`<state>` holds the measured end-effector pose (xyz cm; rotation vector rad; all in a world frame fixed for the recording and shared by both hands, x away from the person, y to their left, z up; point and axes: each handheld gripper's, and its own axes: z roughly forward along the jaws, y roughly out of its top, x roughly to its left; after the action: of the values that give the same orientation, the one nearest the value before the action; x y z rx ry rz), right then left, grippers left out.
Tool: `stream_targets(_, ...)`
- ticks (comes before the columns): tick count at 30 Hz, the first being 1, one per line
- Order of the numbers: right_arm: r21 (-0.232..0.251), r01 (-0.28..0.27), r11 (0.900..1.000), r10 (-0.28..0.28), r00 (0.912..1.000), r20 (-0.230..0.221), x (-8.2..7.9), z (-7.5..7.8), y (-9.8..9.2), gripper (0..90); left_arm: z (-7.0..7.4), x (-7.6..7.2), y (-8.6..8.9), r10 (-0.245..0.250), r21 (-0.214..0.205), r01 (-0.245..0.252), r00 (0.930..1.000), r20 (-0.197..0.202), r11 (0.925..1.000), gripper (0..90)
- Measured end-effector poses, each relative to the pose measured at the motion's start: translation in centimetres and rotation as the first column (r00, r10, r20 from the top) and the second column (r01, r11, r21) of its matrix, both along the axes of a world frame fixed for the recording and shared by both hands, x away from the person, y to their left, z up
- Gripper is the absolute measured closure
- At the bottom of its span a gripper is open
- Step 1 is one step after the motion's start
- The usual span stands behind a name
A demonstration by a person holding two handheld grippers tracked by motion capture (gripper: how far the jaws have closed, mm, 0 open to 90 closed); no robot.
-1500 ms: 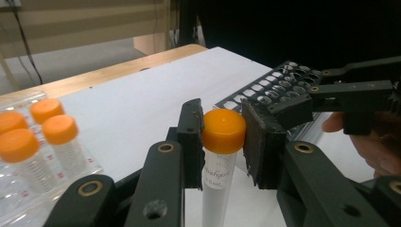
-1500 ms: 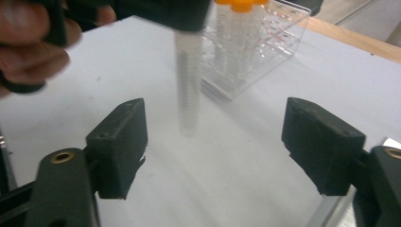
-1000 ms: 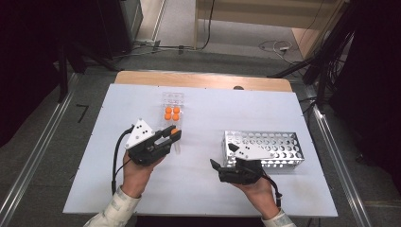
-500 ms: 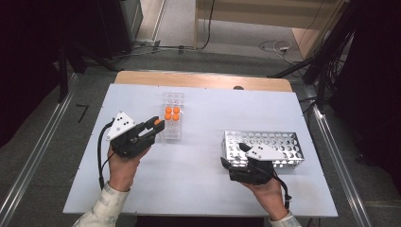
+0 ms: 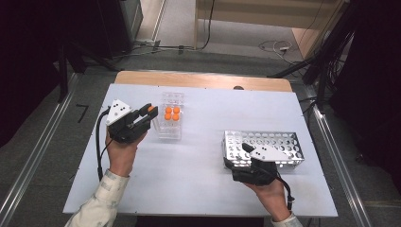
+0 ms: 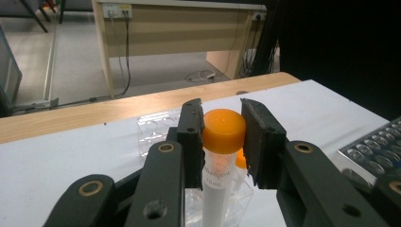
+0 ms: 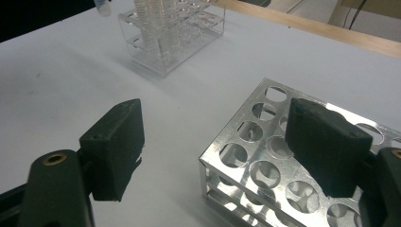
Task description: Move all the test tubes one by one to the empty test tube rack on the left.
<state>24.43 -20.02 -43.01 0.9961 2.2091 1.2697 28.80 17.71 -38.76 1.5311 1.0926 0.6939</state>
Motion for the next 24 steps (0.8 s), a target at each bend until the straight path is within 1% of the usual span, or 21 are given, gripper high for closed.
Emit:
stream_targets(7,0.007,0.002,1.0,-0.002,1.0,0.008,-0.1,0.1,-0.2,19.4,0.0,1.5,-0.4,0.035,0.005,-0.035,0.9992,0.019,0.9994,70.5)
stream_targets(9,0.008,0.003,1.0,-0.003,0.9999,0.01,-0.1,0.1,-0.2,19.5,-0.2,1.8,-0.5,0.045,0.013,-0.046,0.9987,0.024,0.9989,70.5)
stream_targets(13,0.007,0.003,1.0,-0.003,0.9999,0.013,-0.2,0.2,-0.4,19.5,-0.6,2.4,-0.6,0.051,0.021,-0.052,0.9985,0.016,0.9984,70.5)
stream_targets(18,0.013,0.007,0.9999,-0.007,0.9998,0.017,-0.2,0.3,-0.5,20.0,-0.9,2.8,-0.9,0.06,0.024,-0.06,0.9981,0.016,0.9979,70.5)
stream_targets(24,0.009,0.007,0.9999,-0.007,0.9998,0.018,-0.3,0.3,-0.6,20.1,-1.5,3.1,-1.1,0.056,0.033,-0.056,0.9984,-0.002,0.9979,70.5)
